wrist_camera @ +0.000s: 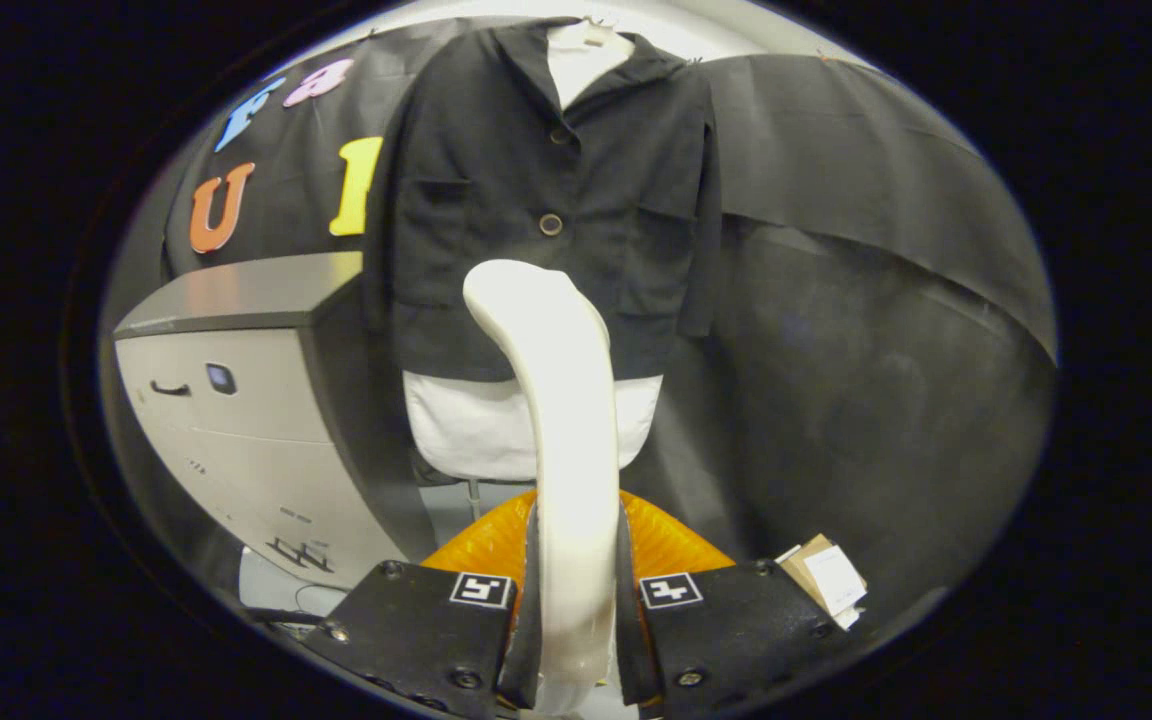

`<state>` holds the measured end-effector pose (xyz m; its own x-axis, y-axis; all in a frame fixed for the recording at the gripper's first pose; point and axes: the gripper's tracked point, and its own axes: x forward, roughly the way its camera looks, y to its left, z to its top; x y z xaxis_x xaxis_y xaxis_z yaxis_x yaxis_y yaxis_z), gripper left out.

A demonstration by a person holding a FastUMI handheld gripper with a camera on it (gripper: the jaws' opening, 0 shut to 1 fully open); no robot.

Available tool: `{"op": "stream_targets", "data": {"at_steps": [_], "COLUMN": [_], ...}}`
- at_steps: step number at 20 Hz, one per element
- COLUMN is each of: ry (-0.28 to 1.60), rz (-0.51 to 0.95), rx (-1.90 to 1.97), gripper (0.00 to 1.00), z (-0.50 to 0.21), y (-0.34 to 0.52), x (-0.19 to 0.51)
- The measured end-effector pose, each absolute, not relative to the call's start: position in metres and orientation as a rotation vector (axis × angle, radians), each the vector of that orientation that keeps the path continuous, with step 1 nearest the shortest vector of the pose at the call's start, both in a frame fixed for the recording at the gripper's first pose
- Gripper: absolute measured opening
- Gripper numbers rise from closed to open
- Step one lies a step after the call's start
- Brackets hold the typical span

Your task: Iron the clothes twice with a garment steamer, once on the left side and once on the right side.

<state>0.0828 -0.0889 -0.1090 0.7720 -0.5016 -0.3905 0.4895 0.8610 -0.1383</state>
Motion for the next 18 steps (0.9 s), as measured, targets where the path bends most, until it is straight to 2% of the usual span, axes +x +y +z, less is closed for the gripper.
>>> {"op": "stream_targets", "data": {"at_steps": [8, 15, 18], "ry": [0.358, 0.203, 0.139], "rz": [-0.544, -0.468, -0.413], "rx": [-0.028, -0.007, 0.001], "gripper": [0.33, 0.33, 0.33], "z": [-0.081, -0.035, -0.002], "y": [-0.070, -0.054, -0.046], "x": [0.050, 0.034, 0.002]}}
